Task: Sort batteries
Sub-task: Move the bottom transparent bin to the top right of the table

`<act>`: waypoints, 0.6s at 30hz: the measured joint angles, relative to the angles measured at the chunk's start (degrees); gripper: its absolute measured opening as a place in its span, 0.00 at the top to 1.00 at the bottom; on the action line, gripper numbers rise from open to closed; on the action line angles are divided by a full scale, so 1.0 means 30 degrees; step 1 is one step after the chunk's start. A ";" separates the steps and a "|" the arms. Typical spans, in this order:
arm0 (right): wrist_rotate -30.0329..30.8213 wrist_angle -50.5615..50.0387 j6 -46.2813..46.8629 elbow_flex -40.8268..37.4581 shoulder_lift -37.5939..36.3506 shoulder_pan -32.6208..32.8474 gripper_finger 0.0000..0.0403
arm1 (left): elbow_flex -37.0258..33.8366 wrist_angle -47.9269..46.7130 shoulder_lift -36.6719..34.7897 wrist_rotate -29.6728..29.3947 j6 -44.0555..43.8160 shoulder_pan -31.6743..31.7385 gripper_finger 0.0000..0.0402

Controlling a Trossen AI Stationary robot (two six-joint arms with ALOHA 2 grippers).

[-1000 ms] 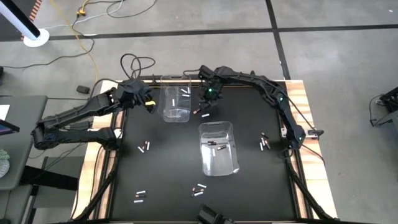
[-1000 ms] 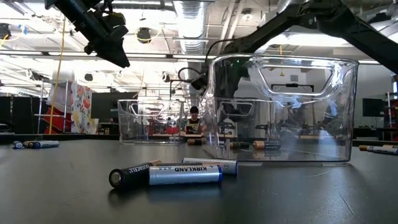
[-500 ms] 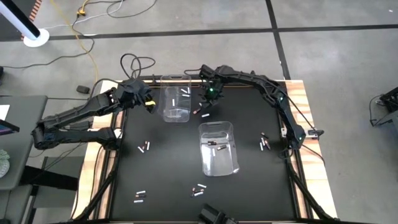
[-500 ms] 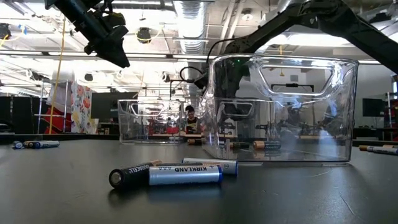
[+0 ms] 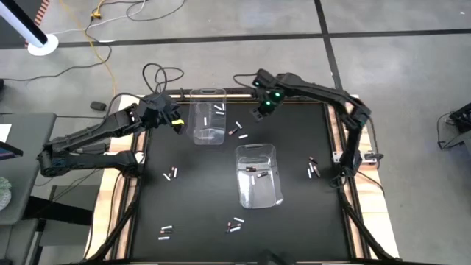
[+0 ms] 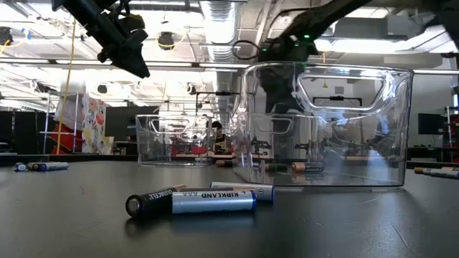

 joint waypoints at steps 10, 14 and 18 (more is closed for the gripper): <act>0.0701 0.4236 0.1793 -0.6702 -0.3792 -0.0741 0.58 | 0.0007 0.1796 0.0000 0.0000 0.0926 0.0000 0.71; 0.0707 0.5042 0.2295 -0.7758 -0.4038 -0.0747 0.58 | 0.0015 0.2204 0.0000 0.0000 0.1005 0.0003 0.71; 0.0707 0.5150 0.2295 -0.7751 -0.3489 -0.0621 0.58 | 0.0015 0.2399 0.0000 0.0000 0.1468 0.0007 0.71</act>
